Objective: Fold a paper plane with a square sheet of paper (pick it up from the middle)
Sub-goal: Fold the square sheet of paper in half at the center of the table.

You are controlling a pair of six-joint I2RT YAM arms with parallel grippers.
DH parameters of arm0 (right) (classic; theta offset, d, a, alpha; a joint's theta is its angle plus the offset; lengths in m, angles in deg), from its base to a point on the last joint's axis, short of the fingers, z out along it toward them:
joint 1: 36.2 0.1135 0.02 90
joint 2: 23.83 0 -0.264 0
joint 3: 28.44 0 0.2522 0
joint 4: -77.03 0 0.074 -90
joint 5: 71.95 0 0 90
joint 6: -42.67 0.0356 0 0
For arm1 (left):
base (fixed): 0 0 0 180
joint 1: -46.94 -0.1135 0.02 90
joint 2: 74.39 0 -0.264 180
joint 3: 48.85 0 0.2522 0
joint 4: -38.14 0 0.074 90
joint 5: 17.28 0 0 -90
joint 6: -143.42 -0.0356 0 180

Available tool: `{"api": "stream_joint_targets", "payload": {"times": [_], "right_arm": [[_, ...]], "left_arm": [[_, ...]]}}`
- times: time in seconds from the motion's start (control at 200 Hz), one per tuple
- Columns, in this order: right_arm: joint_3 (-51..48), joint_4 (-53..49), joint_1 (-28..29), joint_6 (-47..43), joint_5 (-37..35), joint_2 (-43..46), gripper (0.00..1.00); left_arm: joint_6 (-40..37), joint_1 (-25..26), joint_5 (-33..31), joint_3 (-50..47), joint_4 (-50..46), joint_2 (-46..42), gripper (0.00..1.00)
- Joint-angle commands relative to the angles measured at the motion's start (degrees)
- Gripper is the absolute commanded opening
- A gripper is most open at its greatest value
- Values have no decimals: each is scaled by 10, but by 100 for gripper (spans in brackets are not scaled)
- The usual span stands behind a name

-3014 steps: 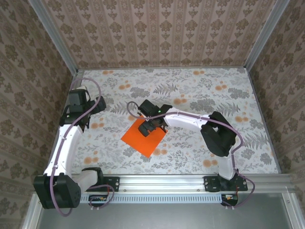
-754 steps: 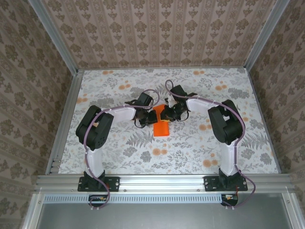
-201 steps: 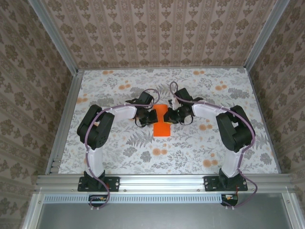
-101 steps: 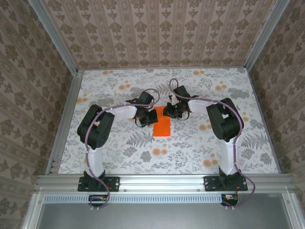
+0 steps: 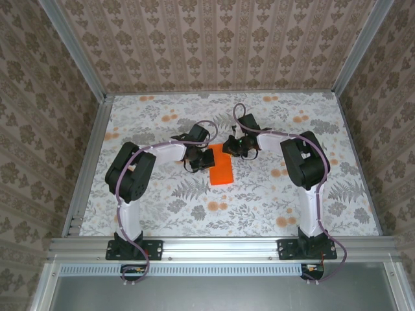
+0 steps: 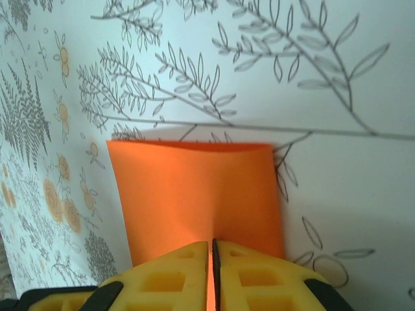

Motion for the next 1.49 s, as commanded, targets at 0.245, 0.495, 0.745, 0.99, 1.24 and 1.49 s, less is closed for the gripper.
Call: {"api": "stream_joint_targets", "payload": {"times": [0.245,0.495,0.745,0.99,1.24,1.49], "right_arm": [[51,-28,-6,10,-63,-48,11],[74,-15,-6,16,-35,-37,11],[100,-29,-6,22,-43,-72,11],[117,-61,-6,16,-87,-83,11],[149,-69,-7,1,-92,-49,12],[-21,-17,-6,15,-9,83,14]], "left_arm": [[-17,9,-20,-31,-91,52,7],[-16,9,-21,-32,-91,54,7],[-17,9,-21,-31,-92,52,7],[-18,9,-21,-31,-93,51,7],[-18,10,-23,-30,-93,49,7],[-16,10,-24,-24,-92,45,6]]}}
